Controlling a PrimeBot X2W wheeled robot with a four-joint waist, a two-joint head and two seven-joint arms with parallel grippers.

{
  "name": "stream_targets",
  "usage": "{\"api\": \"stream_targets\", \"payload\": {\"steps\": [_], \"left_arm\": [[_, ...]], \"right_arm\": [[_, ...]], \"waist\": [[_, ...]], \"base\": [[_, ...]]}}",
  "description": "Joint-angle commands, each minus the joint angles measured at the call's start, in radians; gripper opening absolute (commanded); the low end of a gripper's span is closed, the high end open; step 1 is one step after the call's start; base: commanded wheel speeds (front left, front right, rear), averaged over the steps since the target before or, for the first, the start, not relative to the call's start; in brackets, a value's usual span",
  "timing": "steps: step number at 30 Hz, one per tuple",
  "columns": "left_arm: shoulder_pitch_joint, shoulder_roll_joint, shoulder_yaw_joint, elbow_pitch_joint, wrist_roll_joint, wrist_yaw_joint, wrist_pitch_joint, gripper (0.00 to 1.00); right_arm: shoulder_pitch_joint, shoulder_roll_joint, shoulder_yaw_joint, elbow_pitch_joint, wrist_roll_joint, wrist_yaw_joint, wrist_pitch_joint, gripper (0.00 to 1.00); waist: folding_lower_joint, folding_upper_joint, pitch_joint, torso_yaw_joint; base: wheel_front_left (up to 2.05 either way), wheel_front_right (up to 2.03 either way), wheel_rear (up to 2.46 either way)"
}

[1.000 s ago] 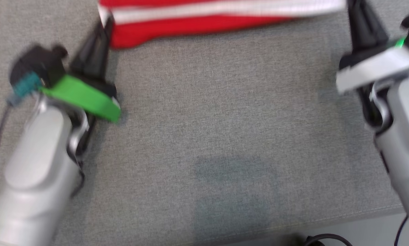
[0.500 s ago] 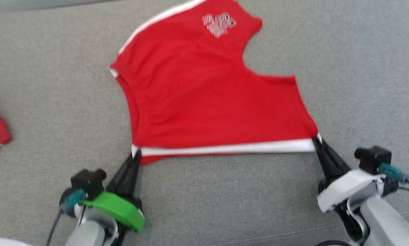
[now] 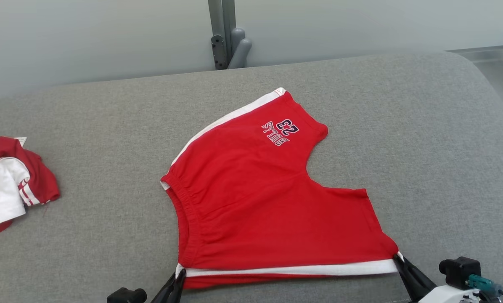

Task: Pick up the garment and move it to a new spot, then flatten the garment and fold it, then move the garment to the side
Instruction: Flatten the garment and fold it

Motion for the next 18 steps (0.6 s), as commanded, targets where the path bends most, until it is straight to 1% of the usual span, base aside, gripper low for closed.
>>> {"api": "stream_targets", "payload": {"steps": [1,4,7,9,11,15,16,18], "left_arm": [[0.012,0.004,0.018,-0.005,0.009,0.003,-0.001,0.0],[-0.002,-0.01,0.046,-0.037,0.019,0.003,-0.001,0.0],[-0.044,-0.025,0.068,-0.073,0.032,0.003,-0.001,0.0],[-0.081,-0.026,0.054,-0.087,0.05,0.003,-0.001,0.0],[-0.12,-0.035,0.058,-0.086,0.049,0.003,-0.001,0.0],[-0.211,-0.072,0.077,-0.08,0.044,0.003,-0.001,0.0],[-0.211,-0.072,0.077,-0.08,0.044,0.003,-0.001,0.0],[-0.259,-0.093,0.077,-0.071,0.046,0.003,-0.001,0.0]], "right_arm": [[-0.002,-0.013,-0.016,-0.008,-0.001,-0.002,-0.003,0.0],[-0.034,-0.016,-0.055,-0.049,-0.015,-0.002,-0.003,0.0],[-0.099,-0.014,-0.112,-0.089,-0.033,-0.002,-0.003,0.0],[-0.175,-0.011,-0.134,-0.093,-0.054,-0.002,-0.003,0.0],[-0.272,-0.003,-0.148,-0.066,-0.083,-0.002,-0.003,0.0],[-0.47,0.011,-0.15,0.061,-0.124,-0.002,-0.003,0.0],[-0.47,0.011,-0.15,0.061,-0.124,-0.002,-0.003,0.0],[-0.562,0.018,-0.134,0.125,-0.145,-0.002,-0.002,0.0]], "waist": [[0.0001,0.0,-0.01,0.024],[0.0001,0.0,0.012,0.041],[0.0001,0.0,0.049,0.069],[0.0001,0.0,0.087,0.087],[0.0001,0.0,0.123,0.106],[0.0001,0.0,0.196,0.154],[0.0001,0.0,0.196,0.154],[0.0001,0.0,0.231,0.179]], "base": [[0.0,0.0,0.0],[0.0,0.0,0.0],[0.0,0.0,0.0],[0.0,0.0,0.0],[0.0,0.0,0.0],[0.0,0.0,0.0],[0.0,0.0,0.0],[0.0,0.0,0.0]]}}
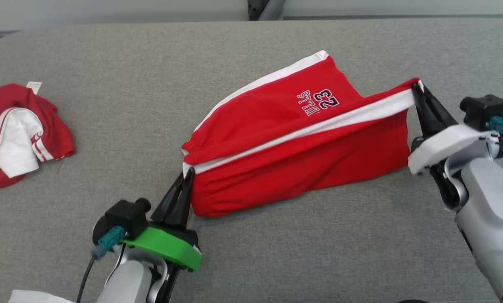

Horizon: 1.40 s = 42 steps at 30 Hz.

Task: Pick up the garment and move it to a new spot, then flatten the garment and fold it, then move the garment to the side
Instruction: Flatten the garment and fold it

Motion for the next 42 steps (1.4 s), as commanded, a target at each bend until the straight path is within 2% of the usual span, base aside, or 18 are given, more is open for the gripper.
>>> {"api": "stream_targets", "payload": {"steps": [1,10,17,23,24,25,26,31,35,42], "left_arm": [[-0.039,-0.008,0.015,0.009,0.0,0.004,-0.001,0.0],[-0.244,-0.078,-0.011,0.055,0.021,0.003,-0.001,0.0],[-0.326,-0.091,0.013,0.073,0.028,0.003,-0.001,0.0],[-0.353,-0.091,-0.03,0.082,-0.028,0.003,-0.001,0.0],[-0.356,-0.091,-0.034,0.084,-0.035,0.003,-0.001,0.22],[-0.357,-0.091,-0.038,0.085,-0.036,0.003,-0.001,0.49],[-0.359,-0.091,-0.035,0.083,-0.04,0.003,-0.001,1.0],[-0.338,-0.091,-0.015,0.078,-0.016,0.003,-0.001,1.0],[-0.3,-0.092,0.025,0.064,0.015,0.003,-0.001,1.0],[-0.226,-0.091,0.073,0.035,0.05,0.003,-0.001,1.0]], "right_arm": [[-0.052,-0.003,0.008,0.039,-0.015,-0.003,-0.001,0.0],[-0.364,-0.012,0.072,0.251,-0.062,-0.002,0.003,0.0],[-0.509,-0.004,0.097,0.341,-0.062,-0.002,-0.001,0.0],[-0.58,0.001,0.117,0.4,-0.075,-0.002,-0.003,0.0],[-0.591,0.0,0.107,0.406,-0.076,-0.002,-0.003,0.43],[-0.594,0.002,0.097,0.411,-0.075,-0.002,-0.003,1.0],[-0.593,0.007,0.088,0.415,-0.075,-0.002,-0.003,1.0],[-0.537,0.012,0.059,0.37,-0.072,-0.002,-0.003,1.0],[-0.465,0.009,0.021,0.276,-0.038,-0.002,-0.003,1.0],[-0.285,-0.004,0.012,0.171,0.07,-0.002,-0.003,1.0]], "waist": [[0.0001,-0.0001,0.102,0.088],[0.0001,-0.0001,0.267,0.16],[0.0001,-0.0001,0.342,0.187],[0.0001,-0.0001,0.369,0.207],[0.0001,-0.0001,0.372,0.209],[0.0001,-0.0001,0.374,0.21],[0.0001,-0.0001,0.375,0.21],[0.0001,-0.0001,0.357,0.192],[0.0001,-0.0001,0.33,0.172],[0.0001,-0.0001,0.285,0.144]], "base": [[0.0,0.0,0.0],[0.0,0.0,0.0],[0.0,0.0,0.0],[0.0,0.0,0.0],[0.0,0.0,0.0],[0.0,0.0,0.0],[0.0,0.0,0.0],[0.0,0.0,0.0],[0.0,0.0,0.0],[0.0,0.0,0.0]]}}
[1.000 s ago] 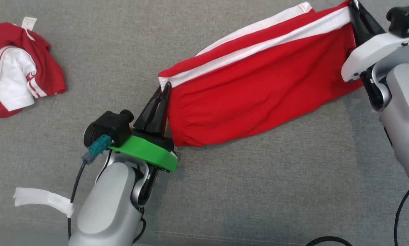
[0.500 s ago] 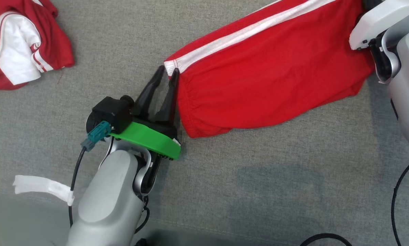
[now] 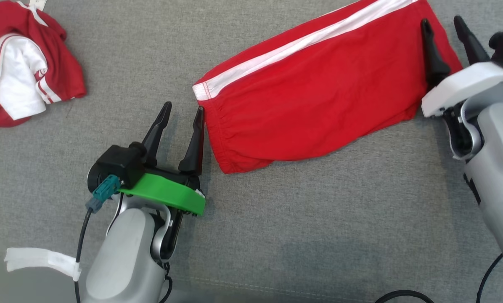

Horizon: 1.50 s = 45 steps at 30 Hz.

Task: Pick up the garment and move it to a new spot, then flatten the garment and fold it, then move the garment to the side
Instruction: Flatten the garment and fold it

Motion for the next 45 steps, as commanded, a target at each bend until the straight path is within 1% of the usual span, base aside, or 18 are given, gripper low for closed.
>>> {"api": "stream_targets", "payload": {"steps": [1,3,6,11,12,13,15,19,22,24,27,36,40,45], "left_arm": [[0.022,0.003,0.011,-0.008,0.012,0.003,-0.001,1.0],[0.032,0.003,0.016,-0.009,0.023,0.003,-0.001,1.0],[0.043,0.003,0.019,-0.007,0.036,0.003,-0.001,1.0],[0.05,0.003,0.015,-0.003,0.03,0.003,-0.001,1.0],[0.053,0.003,0.011,-0.001,0.029,0.003,-0.001,1.0],[0.057,0.003,0.01,0.0,0.029,0.003,-0.001,1.0],[0.067,0.003,0.011,0.004,0.031,0.003,-0.001,1.0],[0.09,0.003,0.025,0.017,0.041,0.003,-0.001,1.0],[0.117,0.003,0.038,0.027,0.046,0.003,-0.001,1.0],[0.137,0.003,0.05,0.033,0.051,0.003,-0.001,1.0],[0.165,0.003,0.064,0.04,0.061,0.003,-0.001,1.0],[0.228,0.003,0.097,0.053,0.078,0.003,-0.001,1.0],[0.248,0.003,0.097,0.056,0.078,0.003,-0.001,1.0],[0.26,0.003,0.096,0.054,0.088,0.003,-0.001,1.0]], "right_arm": [[0.045,-0.002,0.001,-0.015,0.028,-0.002,-0.002,1.0],[0.077,-0.001,0.012,-0.022,0.048,-0.002,-0.003,1.0],[0.103,0.008,0.034,-0.002,0.077,-0.002,-0.002,1.0],[0.107,0.031,0.089,0.086,0.113,-0.002,0.012,1.0],[0.108,0.036,0.1,0.105,0.12,-0.001,0.017,0.9],[0.112,0.04,0.115,0.122,0.124,-0.001,0.024,0.44],[0.12,0.049,0.139,0.145,0.136,-0.001,0.026,0.0],[0.15,0.055,0.171,0.169,0.166,-0.001,0.017,0.0],[0.168,0.057,0.166,0.172,0.193,-0.001,0.006,0.0],[0.188,0.06,0.152,0.168,0.212,-0.001,0.002,0.0],[0.228,0.064,0.104,0.133,0.24,-0.002,0.001,0.0],[0.395,0.097,-0.004,0.005,0.245,-0.002,-0.002,0.0],[0.458,0.106,-0.03,-0.013,0.236,-0.002,-0.002,0.0],[0.478,0.104,-0.048,-0.019,0.228,-0.002,-0.002,0.0]], "waist": [[0.0,0.0,-0.024,-0.019],[0.0,0.0,-0.03,-0.023],[0.0,0.0,-0.035,-0.025],[0.0,0.0,-0.046,-0.017],[0.0,0.0,-0.051,-0.015],[0.0,0.0,-0.056,-0.013],[0.0,0.0,-0.069,-0.011],[0.0,0.0,-0.107,-0.016],[0.0,0.0,-0.149,-0.029],[0.0,0.0,-0.181,-0.042],[0.0,0.0,-0.222,-0.063],[0.0,0.0,-0.311,-0.134],[0.0,0.0,-0.332,-0.151],[0.0,0.0,-0.333,-0.159]], "base": [[0.0,0.0,0.0],[0.0,0.0,0.0],[0.0,0.0,0.0],[0.0,0.0,0.0],[0.0,0.0,0.0],[0.0,0.0,0.0],[0.0,0.0,0.0],[0.0,0.0,0.0],[0.0,0.0,0.0],[0.0,0.0,0.0],[0.0,0.0,0.0],[0.0,0.0,0.0],[0.0,0.0,0.0],[0.0,0.0,0.0]]}}
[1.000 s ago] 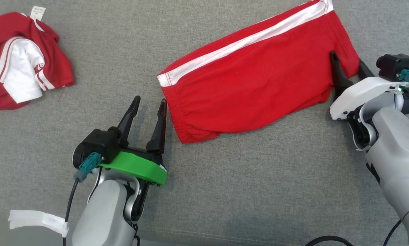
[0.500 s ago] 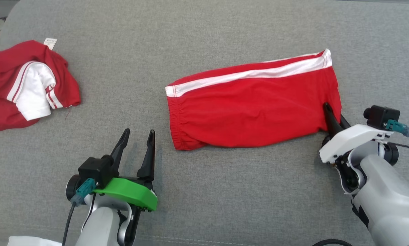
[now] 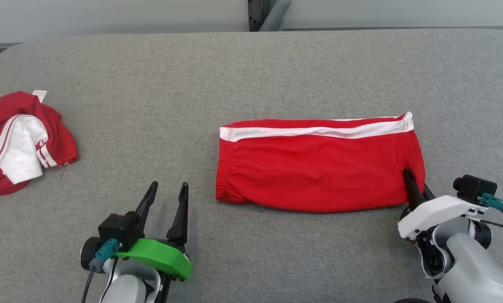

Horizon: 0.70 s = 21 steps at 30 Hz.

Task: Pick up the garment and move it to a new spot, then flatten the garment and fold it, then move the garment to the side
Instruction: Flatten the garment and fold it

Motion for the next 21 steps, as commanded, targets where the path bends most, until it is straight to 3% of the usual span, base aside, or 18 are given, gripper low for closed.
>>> {"api": "stream_targets", "payload": {"steps": [1,6,12,16,21], "left_arm": [[0.015,0.004,0.003,0.001,0.009,0.003,-0.001,1.0],[0.023,0.004,0.01,-0.001,0.018,0.003,-0.001,1.0],[0.027,0.003,0.005,0.003,0.011,0.003,-0.001,1.0],[0.028,0.003,-0.007,0.008,0.004,0.003,-0.001,1.0],[0.021,0.003,-0.027,0.014,-0.017,0.003,-0.001,1.0]], "right_arm": [[0.008,-0.001,-0.008,-0.004,-0.005,-0.001,-0.002,0.0],[-0.008,0.003,-0.03,-0.038,-0.027,-0.001,-0.002,0.0],[-0.031,0.021,0.007,-0.188,-0.099,-0.001,-0.002,0.0],[-0.049,0.048,0.108,-0.274,-0.129,-0.001,-0.003,0.0],[-0.092,0.088,0.29,-0.283,-0.124,-0.001,-0.003,0.0]], "waist": [[0.0,-0.0001,-0.009,-0.013],[0.0,-0.0001,-0.007,-0.014],[0.0,-0.0001,-0.007,-0.006],[0.0,-0.0001,-0.003,0.006],[0.0,-0.0001,0.001,0.039]], "base": [[0.0,0.0,0.0],[0.0,0.0,0.0],[0.0,0.0,0.0],[0.0,0.0,0.0],[0.0,0.0,0.0]]}}
